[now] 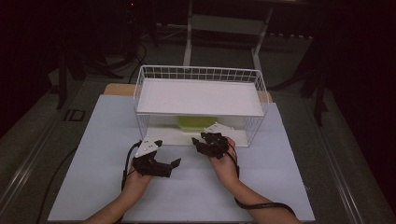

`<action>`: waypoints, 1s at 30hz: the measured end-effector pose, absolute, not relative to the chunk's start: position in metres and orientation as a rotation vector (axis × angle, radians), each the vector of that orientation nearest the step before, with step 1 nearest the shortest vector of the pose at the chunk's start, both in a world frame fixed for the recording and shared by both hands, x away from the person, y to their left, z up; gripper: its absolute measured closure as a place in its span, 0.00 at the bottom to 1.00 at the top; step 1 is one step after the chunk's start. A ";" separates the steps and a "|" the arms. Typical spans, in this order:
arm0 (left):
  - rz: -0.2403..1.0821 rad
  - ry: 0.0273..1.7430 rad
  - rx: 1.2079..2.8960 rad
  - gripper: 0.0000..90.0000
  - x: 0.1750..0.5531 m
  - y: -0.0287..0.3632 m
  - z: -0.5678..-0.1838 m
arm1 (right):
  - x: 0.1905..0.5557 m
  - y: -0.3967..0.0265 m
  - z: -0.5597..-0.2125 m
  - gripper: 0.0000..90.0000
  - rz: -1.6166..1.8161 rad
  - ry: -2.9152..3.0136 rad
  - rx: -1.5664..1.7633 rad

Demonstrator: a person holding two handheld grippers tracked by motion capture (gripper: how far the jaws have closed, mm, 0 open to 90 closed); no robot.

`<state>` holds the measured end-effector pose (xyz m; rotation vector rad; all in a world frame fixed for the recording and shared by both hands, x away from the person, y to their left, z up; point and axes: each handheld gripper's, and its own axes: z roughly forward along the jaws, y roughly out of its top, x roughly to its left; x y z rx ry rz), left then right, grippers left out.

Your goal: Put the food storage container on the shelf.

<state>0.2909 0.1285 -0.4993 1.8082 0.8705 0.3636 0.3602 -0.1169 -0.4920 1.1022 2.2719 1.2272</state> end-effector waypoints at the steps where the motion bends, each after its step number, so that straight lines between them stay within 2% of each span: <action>1: 0.349 0.868 1.806 0.00 0.292 0.128 -0.499 | 0.358 -0.119 -0.490 0.51 1.235 2.271 1.104; 3: 0.333 0.847 1.800 0.00 0.294 0.129 -0.498 | 0.354 -0.123 -0.486 0.44 1.255 2.260 1.097; 5: 0.323 0.834 1.799 0.00 0.294 0.129 -0.496 | 0.350 -0.125 -0.484 0.42 1.267 2.254 1.091; 6: 0.324 0.793 1.798 0.00 0.294 0.128 -0.492 | 0.345 -0.130 -0.480 0.32 1.300 2.256 1.064; 11: 0.290 0.712 1.791 0.00 0.292 0.125 -0.482 | 0.335 -0.140 -0.474 0.20 1.393 2.281 1.028; 30: 0.224 0.680 1.779 0.00 0.275 0.132 -0.470 | 0.310 -0.158 -0.458 0.19 1.423 2.322 0.963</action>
